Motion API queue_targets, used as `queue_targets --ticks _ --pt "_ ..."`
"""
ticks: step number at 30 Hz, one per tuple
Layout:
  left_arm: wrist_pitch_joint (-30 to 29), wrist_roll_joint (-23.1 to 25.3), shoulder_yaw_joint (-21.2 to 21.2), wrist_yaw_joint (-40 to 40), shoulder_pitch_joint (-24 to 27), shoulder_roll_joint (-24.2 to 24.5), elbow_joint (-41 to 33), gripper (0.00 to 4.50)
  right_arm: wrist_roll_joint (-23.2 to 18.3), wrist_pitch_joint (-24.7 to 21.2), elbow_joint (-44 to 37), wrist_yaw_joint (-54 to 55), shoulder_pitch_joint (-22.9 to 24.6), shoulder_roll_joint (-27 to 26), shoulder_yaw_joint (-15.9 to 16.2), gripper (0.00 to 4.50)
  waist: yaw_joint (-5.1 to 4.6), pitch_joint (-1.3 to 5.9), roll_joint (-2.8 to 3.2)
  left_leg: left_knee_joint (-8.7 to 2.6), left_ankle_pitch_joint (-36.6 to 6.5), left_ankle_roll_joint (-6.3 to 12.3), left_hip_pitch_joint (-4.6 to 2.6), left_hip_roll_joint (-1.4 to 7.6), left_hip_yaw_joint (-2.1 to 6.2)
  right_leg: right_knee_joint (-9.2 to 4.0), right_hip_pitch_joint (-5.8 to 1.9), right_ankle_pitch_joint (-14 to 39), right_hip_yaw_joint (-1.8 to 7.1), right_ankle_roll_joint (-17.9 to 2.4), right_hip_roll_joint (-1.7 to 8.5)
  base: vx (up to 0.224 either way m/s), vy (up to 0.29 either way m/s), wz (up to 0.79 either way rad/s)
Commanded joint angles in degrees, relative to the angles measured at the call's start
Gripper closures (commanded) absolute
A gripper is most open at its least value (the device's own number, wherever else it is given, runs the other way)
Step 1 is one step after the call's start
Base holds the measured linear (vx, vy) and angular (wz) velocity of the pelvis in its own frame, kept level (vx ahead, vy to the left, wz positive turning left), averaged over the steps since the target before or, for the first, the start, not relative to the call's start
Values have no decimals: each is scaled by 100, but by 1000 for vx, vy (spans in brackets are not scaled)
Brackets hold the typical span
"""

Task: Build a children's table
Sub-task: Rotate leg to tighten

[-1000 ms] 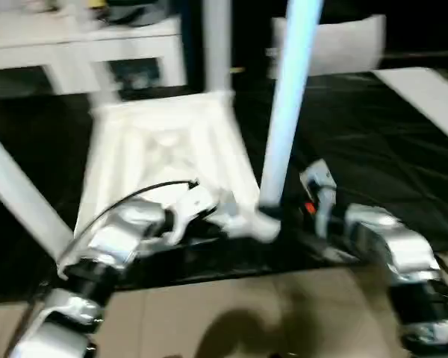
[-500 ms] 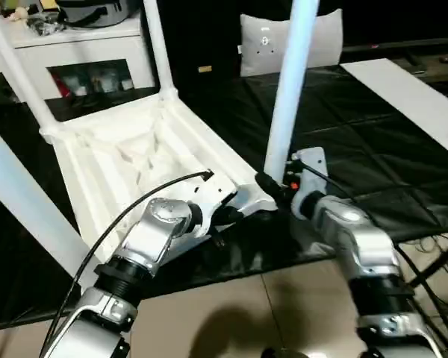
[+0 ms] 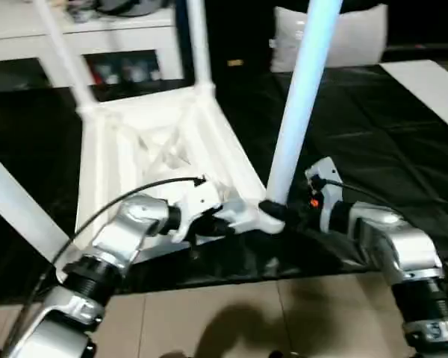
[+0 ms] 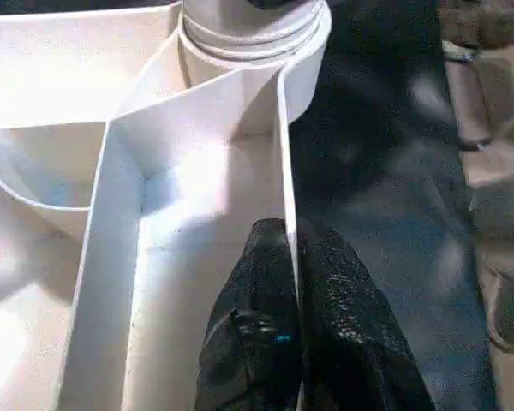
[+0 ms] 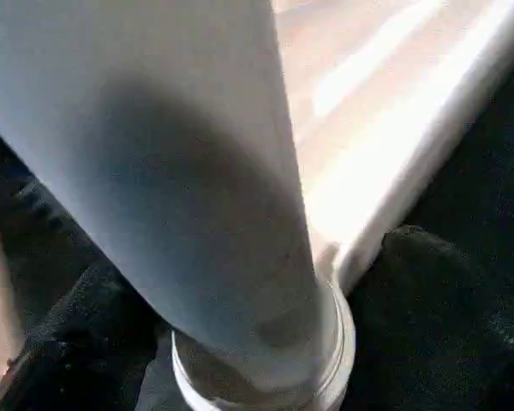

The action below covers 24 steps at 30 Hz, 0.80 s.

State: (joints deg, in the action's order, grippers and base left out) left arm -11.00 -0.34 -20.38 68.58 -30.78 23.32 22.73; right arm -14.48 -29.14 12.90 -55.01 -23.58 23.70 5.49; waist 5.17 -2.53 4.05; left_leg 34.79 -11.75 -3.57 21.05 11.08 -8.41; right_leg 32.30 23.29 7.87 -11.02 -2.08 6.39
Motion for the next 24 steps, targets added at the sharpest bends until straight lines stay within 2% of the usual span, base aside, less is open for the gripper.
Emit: queue_targets --ticks 1,2,3,4,5,8,10,11,14,15,17,18,22,24 --pt "290 67 -251 668 -55 251 -23 450 -103 214 45 -412 -64 317 -150 74 1 434 -139 -375 -758 482 -58 255 -16 -321 -380 1638 438 -593 327 0 0 0" --pt "390 77 -299 790 -67 309 14 450 -160 272 78 -626 -69 368 -117 76 25 429 -128 -380 -781 481 -59 251 -16 -307 -375 1660 447 -616 337 0 0 0" --pt "475 88 -336 883 -88 354 55 450 -193 306 126 -835 -89 413 -74 76 59 404 -151 -393 -886 463 -27 242 -30 -323 -379 1912 466 -548 327 0 0 0" --pt "576 99 -397 1026 -117 422 80 450 -242 325 181 -1152 -123 477 6 97 75 397 -134 -393 -932 438 -32 235 -35 -341 -373 2039 470 -515 334 0 0 0" --pt "576 99 -397 1026 -117 422 80 450 -242 325 181 -1152 -123 477 6 97 90 402 -135 -397 -968 408 -51 239 -34 -350 -369 2128 475 -489 336 0 0 0" --pt "648 89 -462 1169 -116 473 59 450 -316 365 231 -1521 -146 561 120 128 118 406 -163 -406 -978 341 -49 251 -27 -339 -366 2145 498 -501 344 0 0 0" --pt "688 95 -488 1200 -120 488 40 450 -344 361 249 -1705 -171 607 216 152 123 393 -285 -404 -937 334 -42 241 -47 -356 -358 2283 506 -477 348 0 0 0" --pt "706 94 -495 1203 -120 486 36 450 -387 351 260 -1835 -180 614 273 159 158 396 -230 -400 -940 300 -55 236 -39 -351 -358 2377 503 -472 364 0 0 0" --pt "758 90 -479 1165 -120 470 56 450 -379 431 368 -1956 -210 595 368 173 150 386 -262 -405 -1030 270 -53 236 -41 -373 -355 2444 491 -443 354 0 0 0" --pt "761 58 -473 1154 -100 450 51 450 -341 476 504 -1975 -250 541 380 195 150 389 -284 -403 -1025 258 -57 228 -42 -378 -353 2498 488 -427 357 0 0 0" --pt "765 50 -482 1143 -79 442 43 450 -332 489 535 -1977 -253 515 378 207 153 387 -291 -402 -1007 257 -53 226 -45 -385 -356 2516 487 -423 351 0 0 0" --pt "767 47 -492 1136 -41 432 18 450 -326 507 562 -1992 -250 488 378 212 155 395 -274 -399 -1000 257 -56 229 -43 -374 -356 2480 489 -437 353 0 0 0" --pt "735 12 -486 1150 19 404 -45 450 -351 556 587 -1994 -252 425 359 249 142 392 -282 -409 -1022 245 -52 232 -38 -369 -363 2429 489 -454 342 0 0 0" --pt "765 28 -503 1129 31 387 -20 450 -272 776 572 -1838 -241 379 352 254 134 377 -243 -412 -1096 228 -56 224 -38 -396 -355 2564 481 -413 339 0 0 0"
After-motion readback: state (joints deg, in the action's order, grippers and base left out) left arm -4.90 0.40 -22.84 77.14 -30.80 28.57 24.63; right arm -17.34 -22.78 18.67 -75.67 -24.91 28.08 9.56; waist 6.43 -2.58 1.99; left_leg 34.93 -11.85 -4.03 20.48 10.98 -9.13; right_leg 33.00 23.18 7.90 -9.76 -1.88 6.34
